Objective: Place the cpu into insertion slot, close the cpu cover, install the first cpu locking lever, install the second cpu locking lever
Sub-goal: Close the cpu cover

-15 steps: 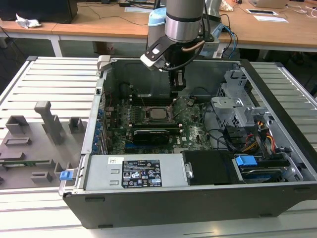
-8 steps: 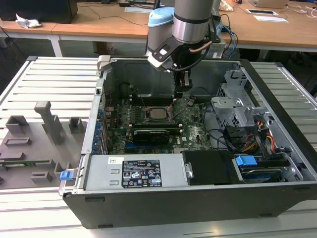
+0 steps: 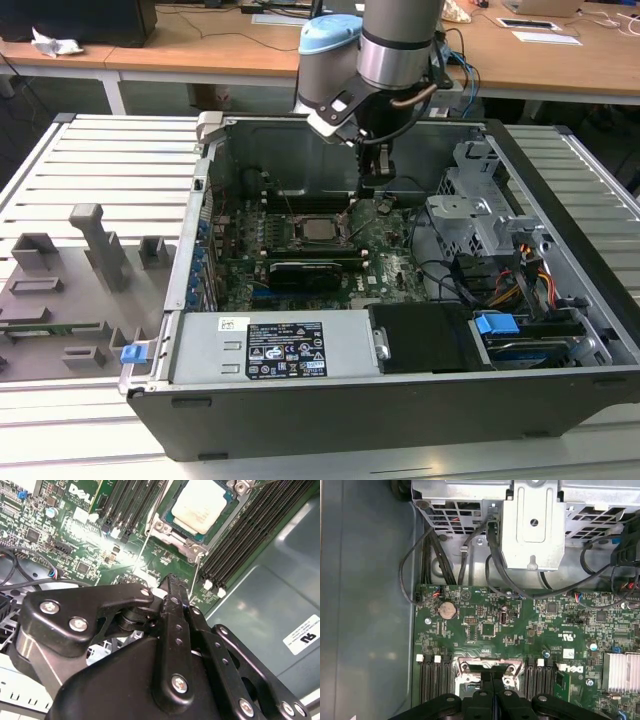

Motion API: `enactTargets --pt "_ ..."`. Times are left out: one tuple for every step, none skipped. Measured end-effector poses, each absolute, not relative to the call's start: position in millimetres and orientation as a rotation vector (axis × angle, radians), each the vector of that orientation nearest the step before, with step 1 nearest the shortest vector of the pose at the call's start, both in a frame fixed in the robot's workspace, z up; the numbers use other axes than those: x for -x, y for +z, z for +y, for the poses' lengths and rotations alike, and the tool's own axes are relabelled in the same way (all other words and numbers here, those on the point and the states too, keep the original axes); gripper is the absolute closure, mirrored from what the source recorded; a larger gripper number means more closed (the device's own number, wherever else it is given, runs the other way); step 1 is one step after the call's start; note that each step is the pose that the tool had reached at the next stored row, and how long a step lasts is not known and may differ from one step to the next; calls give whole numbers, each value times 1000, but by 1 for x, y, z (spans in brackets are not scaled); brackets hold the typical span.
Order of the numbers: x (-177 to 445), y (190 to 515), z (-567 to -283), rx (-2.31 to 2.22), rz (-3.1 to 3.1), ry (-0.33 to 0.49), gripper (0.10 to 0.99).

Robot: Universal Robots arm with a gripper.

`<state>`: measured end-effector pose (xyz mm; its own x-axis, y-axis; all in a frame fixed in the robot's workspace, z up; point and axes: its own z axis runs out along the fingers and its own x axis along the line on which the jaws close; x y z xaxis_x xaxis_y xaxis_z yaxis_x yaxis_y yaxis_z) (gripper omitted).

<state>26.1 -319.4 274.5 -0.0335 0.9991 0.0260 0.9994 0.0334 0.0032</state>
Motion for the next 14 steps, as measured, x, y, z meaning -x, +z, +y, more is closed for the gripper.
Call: enactTargets --pt "-28 274 -319 2171 -2245 -29 980" --pt "-30 274 -319 2170 -2244 -27 980" --pt "-31 274 -319 2169 -2243 -25 980" --pt "-32 274 -318 2169 -2243 -23 980" --pt "-33 274 -318 2168 -2242 -22 980" --pt "-34 273 -318 2167 -2242 -21 980" --pt "-35 273 -318 2167 -2241 -20 980" --pt "-37 272 -318 2166 -2240 -18 980" --pt "-38 272 -317 2164 -2239 -15 980" --pt "-40 272 -317 2163 -2238 -14 980" --pt "-41 271 -317 2162 -2238 -12 980" --pt "-42 271 -317 2162 -2239 -12 980" --pt "-43 270 -317 2157 -2243 -11 980" --pt "-44 270 -317 2154 -2245 -11 980"
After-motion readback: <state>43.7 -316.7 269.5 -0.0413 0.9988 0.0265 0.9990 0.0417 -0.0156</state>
